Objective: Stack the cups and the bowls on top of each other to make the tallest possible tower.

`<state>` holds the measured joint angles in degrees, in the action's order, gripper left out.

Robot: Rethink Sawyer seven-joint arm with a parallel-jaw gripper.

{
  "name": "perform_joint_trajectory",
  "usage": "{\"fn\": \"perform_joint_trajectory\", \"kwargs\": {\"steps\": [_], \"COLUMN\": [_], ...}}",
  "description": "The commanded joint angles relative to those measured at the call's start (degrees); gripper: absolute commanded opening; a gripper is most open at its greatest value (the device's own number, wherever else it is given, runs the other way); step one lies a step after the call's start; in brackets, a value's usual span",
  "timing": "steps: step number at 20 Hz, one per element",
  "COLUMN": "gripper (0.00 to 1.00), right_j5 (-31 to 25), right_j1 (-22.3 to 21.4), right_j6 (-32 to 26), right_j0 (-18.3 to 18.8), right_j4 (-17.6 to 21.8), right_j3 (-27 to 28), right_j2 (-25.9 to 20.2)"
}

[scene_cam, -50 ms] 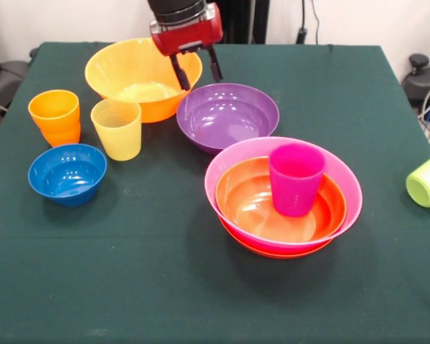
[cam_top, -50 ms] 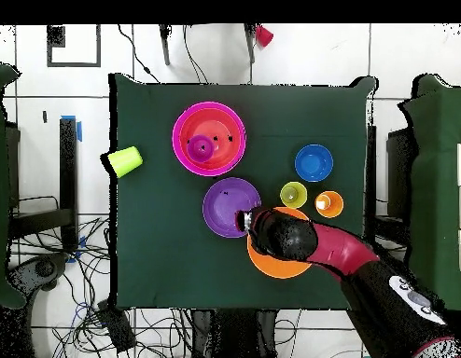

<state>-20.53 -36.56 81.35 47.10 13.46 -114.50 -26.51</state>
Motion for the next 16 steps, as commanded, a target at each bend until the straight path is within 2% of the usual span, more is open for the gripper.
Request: {"fn": "perform_joint_trajectory", "kwargs": {"steps": [1, 13, 16], "gripper": [1.00, 1.00, 1.00], "right_j5": [-8.3, -6.6, -8.2], "right_j1": [-3.0, -5.9, -7.4], "right_j6": [-1.1, 2.0, 1.7], "right_j0": [-1.4, -1.9, -2.0], "right_j4": [0.2, 0.3, 0.2], "right_j3": [5.5, 3.0, 3.5], "right_j2": [-4.6, -6.0, -5.8]}}
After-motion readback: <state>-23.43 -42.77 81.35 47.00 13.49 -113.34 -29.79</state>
